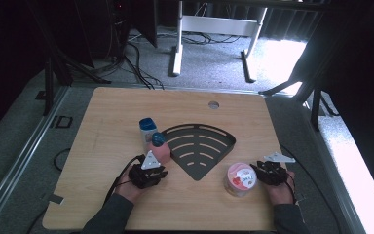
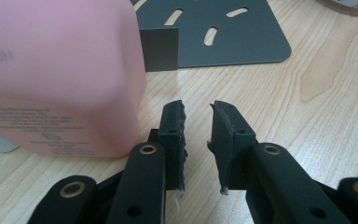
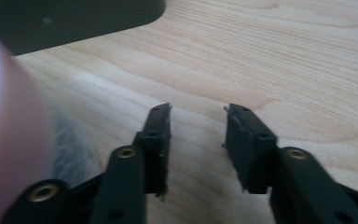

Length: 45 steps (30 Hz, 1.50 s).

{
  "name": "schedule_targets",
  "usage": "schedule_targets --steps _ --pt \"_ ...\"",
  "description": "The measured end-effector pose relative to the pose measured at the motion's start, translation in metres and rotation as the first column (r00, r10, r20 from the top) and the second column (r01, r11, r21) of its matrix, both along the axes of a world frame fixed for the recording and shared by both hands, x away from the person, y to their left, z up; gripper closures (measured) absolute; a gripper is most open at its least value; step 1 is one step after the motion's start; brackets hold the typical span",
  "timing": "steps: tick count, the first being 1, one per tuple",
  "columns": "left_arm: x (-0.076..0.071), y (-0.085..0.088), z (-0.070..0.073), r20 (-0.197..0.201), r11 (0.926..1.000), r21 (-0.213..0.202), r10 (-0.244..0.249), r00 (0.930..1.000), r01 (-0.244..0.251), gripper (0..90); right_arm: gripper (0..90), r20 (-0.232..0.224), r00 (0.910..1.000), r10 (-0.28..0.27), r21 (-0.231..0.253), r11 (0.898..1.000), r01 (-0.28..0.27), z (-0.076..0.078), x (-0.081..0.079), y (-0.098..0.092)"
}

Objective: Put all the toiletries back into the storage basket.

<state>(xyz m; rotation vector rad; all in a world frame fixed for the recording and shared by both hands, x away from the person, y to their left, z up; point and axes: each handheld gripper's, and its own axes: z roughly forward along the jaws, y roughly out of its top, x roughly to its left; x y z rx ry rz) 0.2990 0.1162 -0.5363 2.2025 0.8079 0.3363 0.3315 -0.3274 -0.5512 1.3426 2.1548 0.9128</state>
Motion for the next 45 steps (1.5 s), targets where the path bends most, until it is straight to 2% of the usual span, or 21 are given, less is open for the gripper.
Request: schedule_targets --steps 6,9,15,17,26,29,37,40,45 --pt "0.0 -0.001 0.0 0.005 1.0 0.001 0.009 0.9999 -0.009 73.2 85.3 0.034 0.9981 0.052 -0.035 0.998 -0.05 0.007 -0.018 0.006" --pt "-0.001 -0.001 0.0 0.009 0.9999 0.004 0.01 0.9999 -0.01 73.2 89.0 0.042 0.9974 0.058 -0.045 0.997 -0.056 0.01 -0.028 0.008" --pt "-0.003 -0.005 -0.001 0.005 1.0 0.005 -0.005 1.0 0.005 73.2 89.7 0.051 0.9957 0.078 -0.032 0.997 -0.076 0.013 -0.043 0.009" --pt "-0.003 -0.008 -0.002 0.002 0.9998 0.01 -0.014 0.9999 0.014 73.2 89.7 0.047 0.9952 0.086 -0.012 0.996 -0.085 0.012 -0.045 0.008" --pt "-0.004 -0.014 -0.003 -0.002 0.9992 0.019 -0.036 0.9994 0.036 72.8 89.9 0.039 0.9942 0.1 0.012 0.995 -0.101 0.012 -0.046 0.006" --pt "-0.005 -0.016 -0.004 -0.001 0.9989 0.025 -0.04 0.9992 0.04 69.8 89.8 0.032 0.9927 0.116 0.037 0.992 -0.117 0.011 -0.045 0.006" --pt "-0.007 -0.023 -0.006 -0.01 0.9976 0.028 -0.064 0.9979 0.064 66.5 89.8 0.029 0.9869 0.159 0.031 0.987 -0.16 0.012 -0.046 0.014" --pt "-0.008 -0.027 -0.006 -0.016 0.9975 0.031 -0.064 0.9978 0.064 62.2 89.8 0.031 0.9841 0.175 0.028 0.984 -0.176 0.012 -0.046 0.017" --pt "-0.011 -0.037 -0.007 -0.017 0.9953 0.032 -0.091 0.9957 0.092 59.4 89.9 0.031 0.9794 0.199 0.027 0.979 -0.2 0.012 -0.046 0.024"
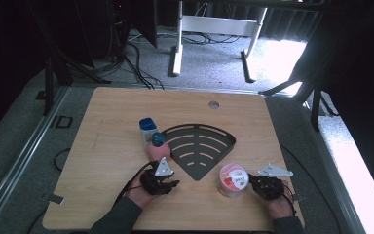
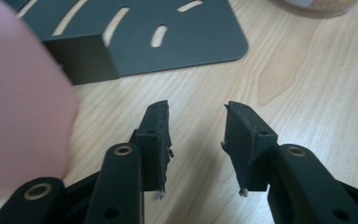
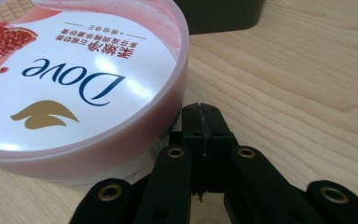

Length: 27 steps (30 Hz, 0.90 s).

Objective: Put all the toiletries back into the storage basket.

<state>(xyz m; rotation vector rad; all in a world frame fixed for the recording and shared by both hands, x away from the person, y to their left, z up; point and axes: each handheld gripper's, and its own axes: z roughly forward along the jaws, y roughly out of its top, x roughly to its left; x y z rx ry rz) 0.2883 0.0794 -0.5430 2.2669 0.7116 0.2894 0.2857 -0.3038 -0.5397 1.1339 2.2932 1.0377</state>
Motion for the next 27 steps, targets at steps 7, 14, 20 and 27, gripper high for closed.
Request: schedule_targets --steps 7,14,20,27 --pt "-0.003 -0.02 -0.001 0.017 0.9994 0.019 -0.029 0.9994 0.028 55.6 89.9 0.0 0.9993 0.038 0.007 0.999 -0.038 -0.001 -0.001 0.01" --pt "-0.006 -0.037 0.006 0.019 0.9968 0.003 -0.08 0.9966 0.08 52.9 89.8 -0.003 0.9974 0.072 0.007 0.997 -0.072 -0.001 -0.002 0.019" --pt "-0.006 -0.047 0.009 -0.005 0.9933 -0.056 -0.102 0.9948 0.101 48.7 89.7 -0.008 0.9956 0.094 0.005 0.996 -0.094 -0.002 -0.002 0.028" --pt "-0.006 -0.064 0.009 -0.021 0.9841 -0.068 -0.166 0.9859 0.164 43.7 86.1 -0.011 0.9935 0.114 -0.005 0.994 -0.114 -0.002 -0.001 0.036"
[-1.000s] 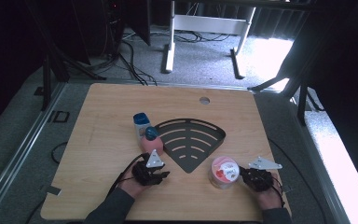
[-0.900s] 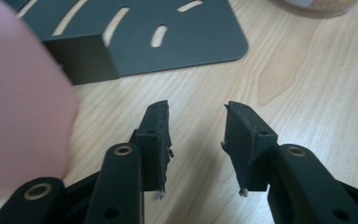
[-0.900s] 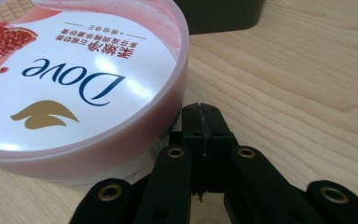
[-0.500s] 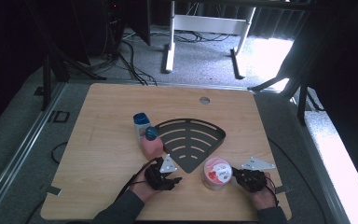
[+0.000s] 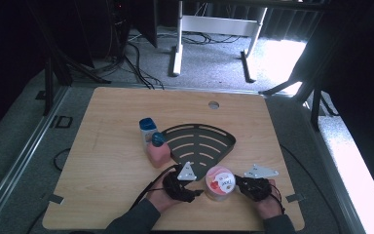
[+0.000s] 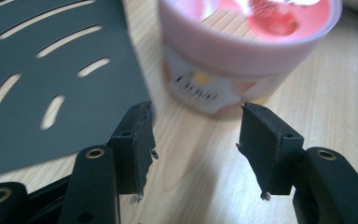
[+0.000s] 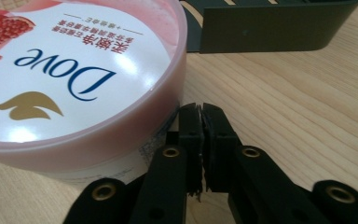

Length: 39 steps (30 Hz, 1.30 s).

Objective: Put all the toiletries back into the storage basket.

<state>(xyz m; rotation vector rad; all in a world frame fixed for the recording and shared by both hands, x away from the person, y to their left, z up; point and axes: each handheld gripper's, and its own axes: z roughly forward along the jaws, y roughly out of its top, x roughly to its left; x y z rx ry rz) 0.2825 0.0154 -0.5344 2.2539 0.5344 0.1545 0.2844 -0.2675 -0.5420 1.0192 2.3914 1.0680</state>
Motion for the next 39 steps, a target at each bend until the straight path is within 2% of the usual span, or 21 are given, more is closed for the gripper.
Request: schedule_targets --steps 6,11,13,17,22,27,30,39 --pt "-0.002 -0.013 -0.001 0.01 0.9989 0.013 -0.046 0.9989 0.046 35.8 83.8 0.0 1.0 0.004 -0.01 1.0 -0.004 0.0 0.0 0.005" --pt "-0.001 -0.019 -0.003 0.0 0.9981 0.01 -0.062 0.9981 0.062 30.0 83.0 -0.004 1.0 0.004 -0.009 1.0 -0.004 -0.001 0.001 0.004" --pt "0.0 -0.022 -0.003 0.008 0.9976 0.021 -0.066 0.9978 0.065 26.8 81.9 -0.004 1.0 0.003 -0.013 1.0 -0.003 -0.001 0.001 0.004" --pt "0.005 -0.027 -0.007 -0.012 0.9966 0.032 -0.075 0.9971 0.076 20.6 80.6 -0.004 1.0 0.005 -0.02 1.0 -0.005 -0.001 0.0 0.003" --pt "0.006 -0.032 -0.009 -0.012 0.9965 0.04 -0.073 0.9972 0.074 15.1 78.8 -0.007 1.0 0.005 -0.023 1.0 -0.005 -0.002 0.001 0.003" --pt "0.009 -0.034 -0.01 -0.015 0.9952 0.038 -0.089 0.9959 0.09 12.2 77.3 -0.015 0.9999 0.005 -0.024 1.0 -0.005 -0.003 0.001 0.002" --pt "0.01 -0.034 -0.01 -0.014 0.9944 0.038 -0.098 0.9951 0.098 11.8 73.3 -0.022 0.9997 0.014 -0.027 1.0 -0.014 -0.003 0.001 0.0" --pt "0.012 -0.03 -0.01 -0.015 0.9925 0.032 -0.118 0.9929 0.118 14.3 59.3 -0.045 0.9947 0.092 -0.026 0.995 -0.093 -0.001 -0.005 -0.013"
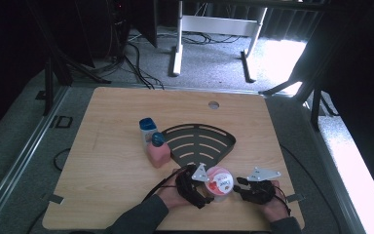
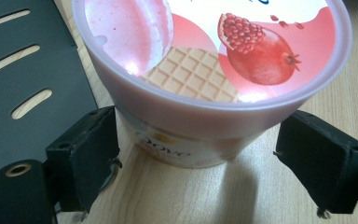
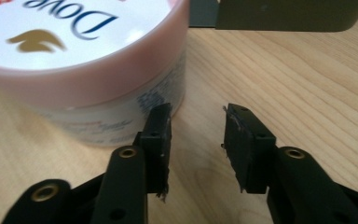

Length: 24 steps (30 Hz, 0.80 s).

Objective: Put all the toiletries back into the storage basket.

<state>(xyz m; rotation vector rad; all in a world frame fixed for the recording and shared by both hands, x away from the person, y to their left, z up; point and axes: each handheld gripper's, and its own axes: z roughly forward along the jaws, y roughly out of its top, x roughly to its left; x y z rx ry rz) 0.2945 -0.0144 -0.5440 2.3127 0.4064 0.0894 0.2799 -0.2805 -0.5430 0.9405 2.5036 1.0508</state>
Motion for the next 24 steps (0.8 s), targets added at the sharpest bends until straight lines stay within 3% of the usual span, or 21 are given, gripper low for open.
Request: schedule_targets --steps 7,11,16,24 --pt "0.0 0.004 0.003 0.004 0.9997 -0.025 -0.009 0.9999 0.01 16.6 48.5 -0.011 0.996 0.089 0.011 0.996 -0.089 0.002 -0.006 -0.005" --pt "0.001 0.005 0.004 0.004 0.9994 -0.032 -0.016 0.9999 0.016 16.7 46.1 -0.019 0.9877 0.155 0.034 0.987 -0.155 0.004 -0.01 -0.004" --pt "0.002 0.006 0.004 -0.003 0.999 -0.04 -0.021 0.9998 0.021 16.9 36.9 -0.005 0.9791 0.203 0.023 0.979 -0.203 0.005 -0.009 0.001" --pt "0.002 0.005 0.005 0.021 0.9993 -0.011 -0.037 0.9991 0.037 17.3 27.3 0.011 0.9649 0.262 0.034 0.964 -0.262 0.011 -0.007 0.01"
